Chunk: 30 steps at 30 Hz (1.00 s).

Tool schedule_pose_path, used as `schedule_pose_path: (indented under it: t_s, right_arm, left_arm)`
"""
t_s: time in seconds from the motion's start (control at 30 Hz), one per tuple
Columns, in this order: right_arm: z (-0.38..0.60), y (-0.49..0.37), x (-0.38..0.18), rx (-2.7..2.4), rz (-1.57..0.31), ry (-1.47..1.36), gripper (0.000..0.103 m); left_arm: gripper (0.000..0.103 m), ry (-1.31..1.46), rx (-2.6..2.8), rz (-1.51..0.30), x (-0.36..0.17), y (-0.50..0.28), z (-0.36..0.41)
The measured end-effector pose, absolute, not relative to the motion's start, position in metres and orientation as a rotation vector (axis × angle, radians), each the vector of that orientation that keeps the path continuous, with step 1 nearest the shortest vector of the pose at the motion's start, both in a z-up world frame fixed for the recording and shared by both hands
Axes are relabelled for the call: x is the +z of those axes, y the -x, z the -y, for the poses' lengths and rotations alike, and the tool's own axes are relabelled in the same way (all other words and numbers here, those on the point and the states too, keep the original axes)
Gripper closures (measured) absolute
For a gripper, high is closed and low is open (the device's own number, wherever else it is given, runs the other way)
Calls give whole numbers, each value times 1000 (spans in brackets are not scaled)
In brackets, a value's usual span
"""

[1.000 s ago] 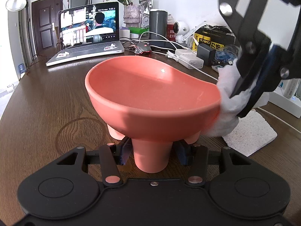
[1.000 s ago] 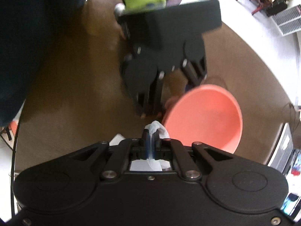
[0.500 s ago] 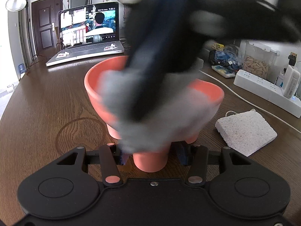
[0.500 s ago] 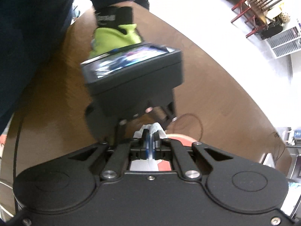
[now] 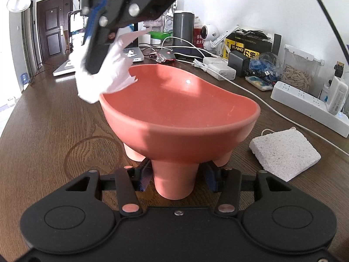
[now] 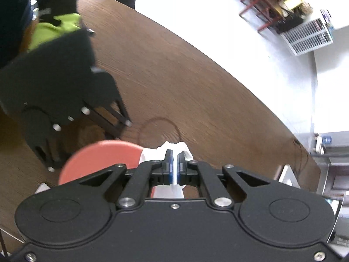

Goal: Clean bowl
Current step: 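Wipe the bowl's inner wall with the tissue in the right gripper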

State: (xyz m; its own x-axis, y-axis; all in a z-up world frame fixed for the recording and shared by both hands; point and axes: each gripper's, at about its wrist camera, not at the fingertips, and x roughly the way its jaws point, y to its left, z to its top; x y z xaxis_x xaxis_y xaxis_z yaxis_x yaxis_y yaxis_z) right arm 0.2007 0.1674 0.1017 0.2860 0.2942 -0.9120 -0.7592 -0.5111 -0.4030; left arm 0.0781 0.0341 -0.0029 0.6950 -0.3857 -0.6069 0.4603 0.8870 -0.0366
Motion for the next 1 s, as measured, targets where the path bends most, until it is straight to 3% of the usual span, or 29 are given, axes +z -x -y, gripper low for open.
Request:
schedule_pose_path:
  t_s: [0.7, 1.0]
  right_arm:
    - [-92, -241, 72, 1170, -719, 1610, 100]
    - [-60, -207, 63, 1216, -776, 1634, 100]
  left_arm:
    - [54, -123, -472, -648, -3, -75, -34]
    - [54, -125, -472, -648, -3, -75, -32]
